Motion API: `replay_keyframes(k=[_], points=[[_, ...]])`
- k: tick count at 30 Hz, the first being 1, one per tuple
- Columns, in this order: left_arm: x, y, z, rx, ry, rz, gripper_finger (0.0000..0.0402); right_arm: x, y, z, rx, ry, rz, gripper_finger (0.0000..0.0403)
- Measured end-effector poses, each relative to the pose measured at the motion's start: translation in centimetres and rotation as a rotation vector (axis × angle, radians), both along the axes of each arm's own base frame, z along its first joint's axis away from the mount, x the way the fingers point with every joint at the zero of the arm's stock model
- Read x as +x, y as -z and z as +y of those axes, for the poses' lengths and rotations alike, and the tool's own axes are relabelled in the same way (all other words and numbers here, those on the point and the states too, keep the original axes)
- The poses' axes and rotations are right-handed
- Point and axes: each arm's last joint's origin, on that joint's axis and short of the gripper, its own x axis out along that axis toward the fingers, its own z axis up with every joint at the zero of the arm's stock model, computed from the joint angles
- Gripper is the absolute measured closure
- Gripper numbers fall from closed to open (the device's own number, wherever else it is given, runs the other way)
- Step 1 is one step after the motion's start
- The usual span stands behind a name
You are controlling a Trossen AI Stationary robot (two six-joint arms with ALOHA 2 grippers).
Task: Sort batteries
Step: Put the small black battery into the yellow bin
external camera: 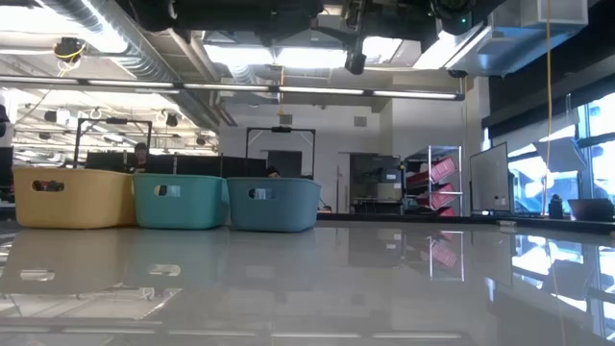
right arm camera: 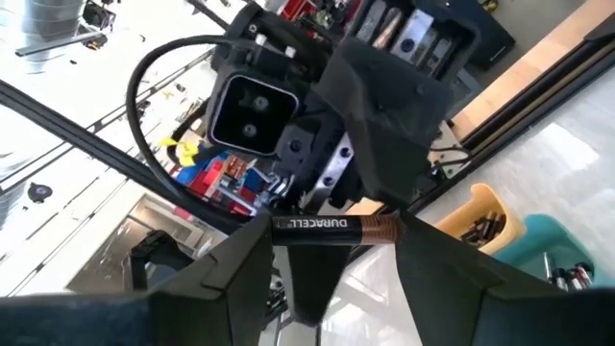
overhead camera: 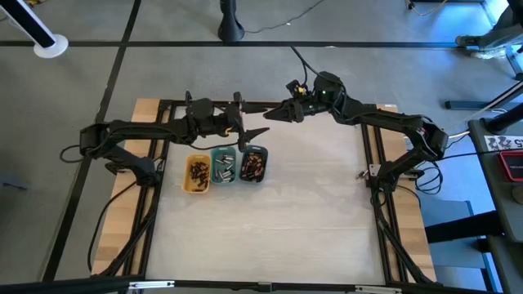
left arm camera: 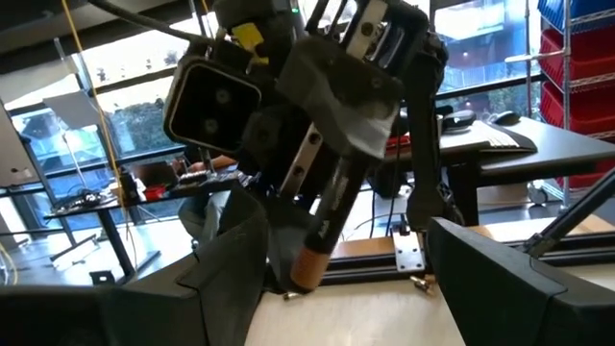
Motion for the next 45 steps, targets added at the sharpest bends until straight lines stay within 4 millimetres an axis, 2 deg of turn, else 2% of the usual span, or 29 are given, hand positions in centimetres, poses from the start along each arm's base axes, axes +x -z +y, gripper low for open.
replay_keyframes(k=[7,22,36,41,45], points=[[0.02,-0.11,0.07,0.018,-0.025,0.003,0.0138,-0.01,0.07,0.03,0.006,-0.013,0.007,0.0205],[0.02,-0.05,0.08,0.034,-0.028,0.013,0.0278,-0.02,0.49,0.02,0.031,-0.005,0.05,0.0205],[0.22,0.27,0.49,0.026,-0.031,0.013,0.0331,-0.01,0.54,0.0,0.053,0.002,0.061,0.0205],[0.22,0.28,0.49,0.035,-0.03,0.016,0.0377,-0.02,0.53,-0.01,0.065,0.002,0.064,0.0205],[0.21,0.31,0.5,0.02,-0.035,0.015,0.0379,-0.02,0.47,-0.01,0.046,0.002,0.055,0.0206]])
